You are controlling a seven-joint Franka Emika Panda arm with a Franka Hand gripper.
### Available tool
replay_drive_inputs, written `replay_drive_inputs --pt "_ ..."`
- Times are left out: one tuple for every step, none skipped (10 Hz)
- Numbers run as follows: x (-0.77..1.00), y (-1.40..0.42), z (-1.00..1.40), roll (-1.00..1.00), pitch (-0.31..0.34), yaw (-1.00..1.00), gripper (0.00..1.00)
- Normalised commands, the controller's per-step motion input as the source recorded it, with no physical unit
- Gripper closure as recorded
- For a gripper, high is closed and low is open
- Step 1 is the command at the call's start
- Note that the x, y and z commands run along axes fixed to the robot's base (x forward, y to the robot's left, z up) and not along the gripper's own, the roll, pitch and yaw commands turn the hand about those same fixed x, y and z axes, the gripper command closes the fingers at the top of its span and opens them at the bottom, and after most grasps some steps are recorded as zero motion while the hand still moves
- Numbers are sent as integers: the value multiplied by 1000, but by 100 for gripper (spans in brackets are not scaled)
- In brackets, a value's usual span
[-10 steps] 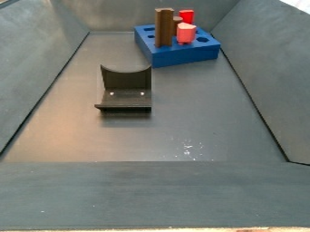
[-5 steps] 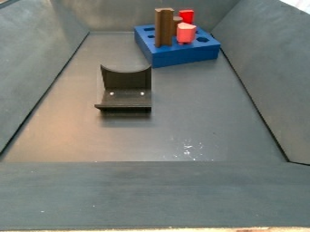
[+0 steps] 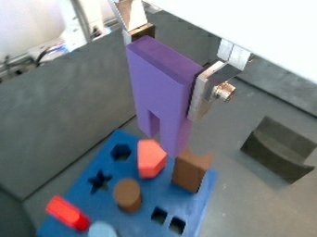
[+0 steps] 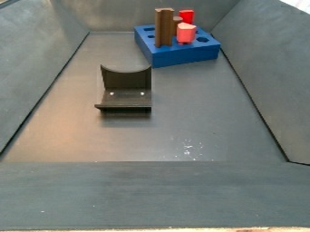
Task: Pick up the double-square object. Move up. Place the double-square object on the fixture. Regrasp the double-square object. Move to above the board. Insert the double-square object.
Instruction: Insert the double-square object.
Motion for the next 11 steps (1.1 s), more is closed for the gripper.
replay_drive_inputs --pt "791 -283 -300 -9 34 417 100" --pt "826 -171 -294 0 27 420 100" --pt "820 -49 -260 0 31 443 100" --pt "791 9 -214 -13 23 491 100" --pt "731 43 -260 0 31 520 100" --pt "683 46 -280 0 33 546 100" --pt "669 31 -349 0 29 526 100" --pt "631 80 -454 -17 0 523 100" --pt "603 37 -520 -4 0 506 100" --pt "597 0 -643 0 0 451 100" --pt "509 -409 -774 141 0 297 100"
